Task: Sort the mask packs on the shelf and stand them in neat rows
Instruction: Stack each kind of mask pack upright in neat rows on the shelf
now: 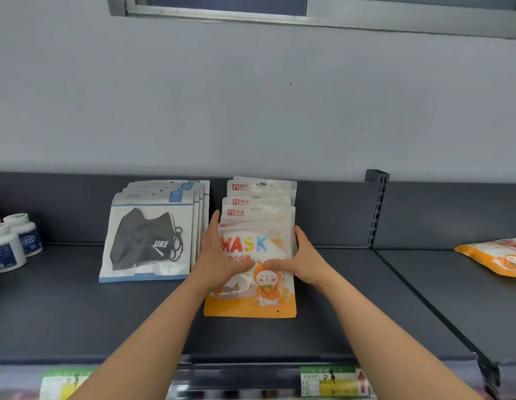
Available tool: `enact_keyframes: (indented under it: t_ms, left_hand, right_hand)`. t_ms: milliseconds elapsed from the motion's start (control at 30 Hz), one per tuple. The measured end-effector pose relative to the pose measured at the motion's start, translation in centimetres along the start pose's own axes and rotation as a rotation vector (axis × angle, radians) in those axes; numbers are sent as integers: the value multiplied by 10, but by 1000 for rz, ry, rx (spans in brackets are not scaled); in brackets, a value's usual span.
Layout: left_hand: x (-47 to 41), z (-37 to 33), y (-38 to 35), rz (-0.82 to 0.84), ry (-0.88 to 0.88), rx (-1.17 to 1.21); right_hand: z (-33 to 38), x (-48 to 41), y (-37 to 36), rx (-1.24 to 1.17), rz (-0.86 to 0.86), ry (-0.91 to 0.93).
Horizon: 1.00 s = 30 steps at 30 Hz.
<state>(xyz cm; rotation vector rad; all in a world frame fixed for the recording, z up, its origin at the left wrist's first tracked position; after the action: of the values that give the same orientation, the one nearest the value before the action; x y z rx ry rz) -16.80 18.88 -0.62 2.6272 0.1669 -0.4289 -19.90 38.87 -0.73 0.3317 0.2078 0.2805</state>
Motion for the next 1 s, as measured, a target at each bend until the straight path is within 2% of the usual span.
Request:
enact_keyframes:
  t_ms: [200, 500, 767, 1000]
  left_hand:
    - [17, 0, 2, 42, -43, -94]
    - [33, 9, 8, 147, 11, -132]
    - [30, -2, 14, 16, -5, -125]
    - [26, -38, 14, -80, -97, -139]
  right_hand:
    - [18, 32, -1, 112, -54, 100]
    - [23, 50, 1, 143, -39, 75]
    - [23, 54, 2, 184, -136, 25]
    - [20, 51, 14, 233, -211, 58]
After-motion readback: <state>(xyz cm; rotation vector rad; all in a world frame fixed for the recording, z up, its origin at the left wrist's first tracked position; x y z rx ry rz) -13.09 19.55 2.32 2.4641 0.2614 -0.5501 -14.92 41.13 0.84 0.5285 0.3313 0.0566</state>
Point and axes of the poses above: each hand's wrist, its own x-axis away from the middle knuckle, its own y-axis out of the back of the hand, z = x × y, the point moved 4 cm from there along -x, towards the middle knuckle, and after that the axes turned 1 degree about z, right-handed, at the moved point
